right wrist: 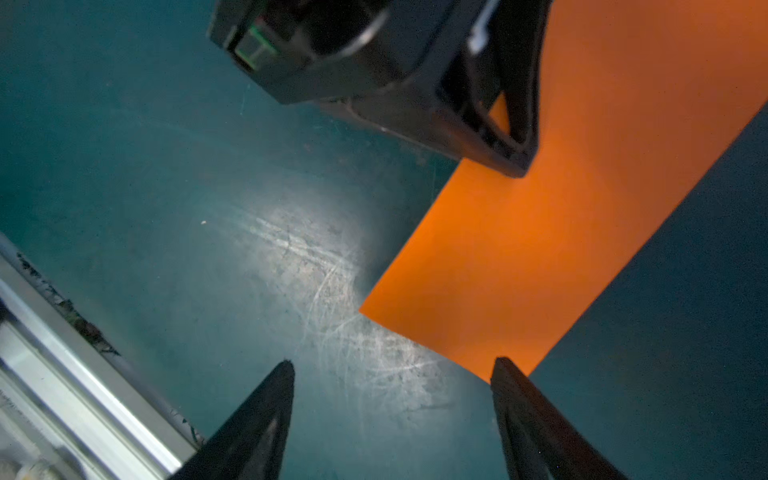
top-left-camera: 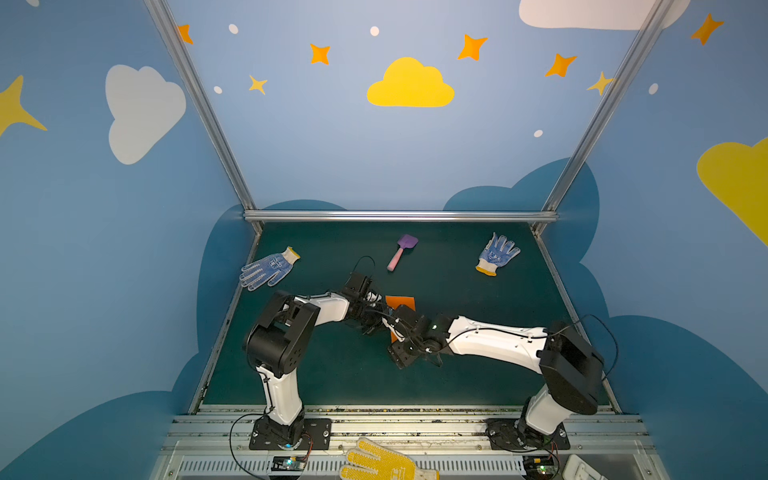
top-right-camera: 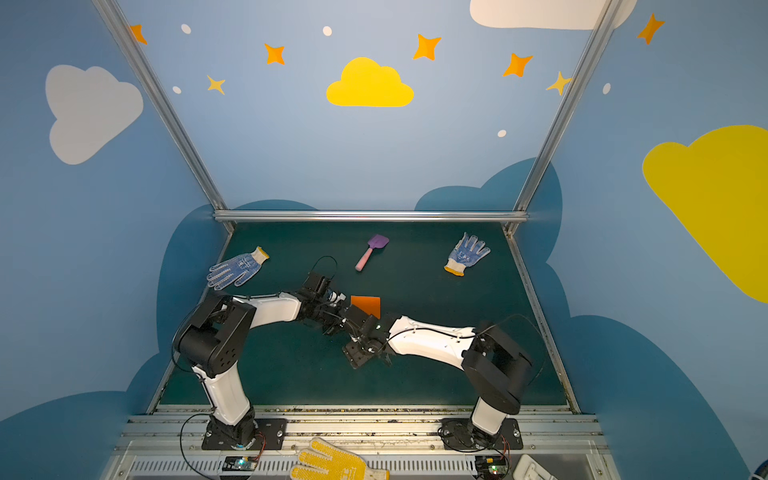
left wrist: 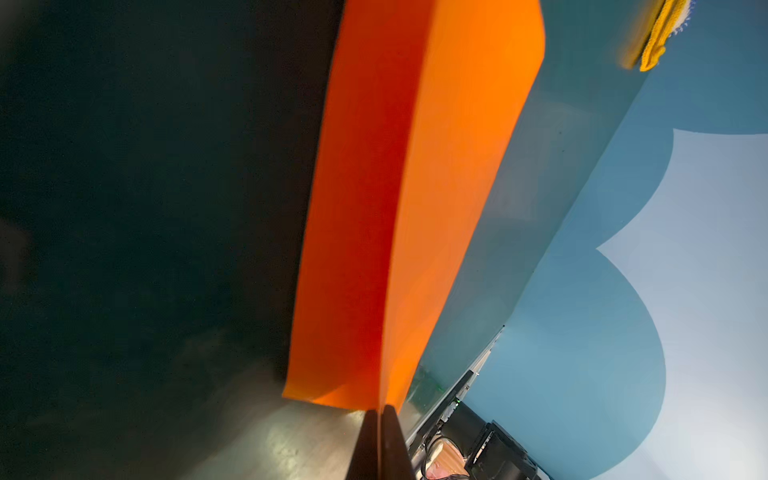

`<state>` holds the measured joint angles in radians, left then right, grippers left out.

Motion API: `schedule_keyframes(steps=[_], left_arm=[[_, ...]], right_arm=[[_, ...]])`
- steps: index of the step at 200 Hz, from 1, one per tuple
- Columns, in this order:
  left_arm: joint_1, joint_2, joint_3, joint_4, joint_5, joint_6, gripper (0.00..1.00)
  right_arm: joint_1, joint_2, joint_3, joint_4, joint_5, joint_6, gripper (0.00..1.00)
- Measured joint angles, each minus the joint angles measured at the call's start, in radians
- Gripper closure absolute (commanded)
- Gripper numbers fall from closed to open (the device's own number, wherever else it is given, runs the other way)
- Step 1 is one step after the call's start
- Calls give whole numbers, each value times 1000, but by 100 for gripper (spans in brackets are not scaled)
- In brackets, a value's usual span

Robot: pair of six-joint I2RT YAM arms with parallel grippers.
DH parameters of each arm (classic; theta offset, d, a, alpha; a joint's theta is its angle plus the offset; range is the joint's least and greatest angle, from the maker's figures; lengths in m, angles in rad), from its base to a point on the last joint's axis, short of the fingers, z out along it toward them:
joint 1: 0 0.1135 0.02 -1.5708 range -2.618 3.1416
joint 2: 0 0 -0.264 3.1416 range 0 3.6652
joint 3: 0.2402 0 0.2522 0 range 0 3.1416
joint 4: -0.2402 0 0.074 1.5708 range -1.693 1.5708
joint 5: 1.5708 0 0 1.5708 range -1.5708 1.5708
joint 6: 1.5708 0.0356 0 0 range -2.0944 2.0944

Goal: Fold a paper plane with a square sheet of paper (fold left side to right side)

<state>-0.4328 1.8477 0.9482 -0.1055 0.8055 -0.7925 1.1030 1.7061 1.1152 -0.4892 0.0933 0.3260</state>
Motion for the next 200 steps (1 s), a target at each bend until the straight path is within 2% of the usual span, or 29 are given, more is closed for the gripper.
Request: schedule_keyframes(steps=[59, 139, 200], left_arm=[[17, 2, 0, -18, -11, 0, 96], [-2, 2, 0, -27, 17, 30, 96], [-2, 2, 0, -28, 19, 41, 96]], right_arm=[[7, 63, 54, 5, 110, 19, 28], [-20, 62, 61, 46, 154, 53, 55], [-24, 27, 33, 50, 142, 63, 63]])
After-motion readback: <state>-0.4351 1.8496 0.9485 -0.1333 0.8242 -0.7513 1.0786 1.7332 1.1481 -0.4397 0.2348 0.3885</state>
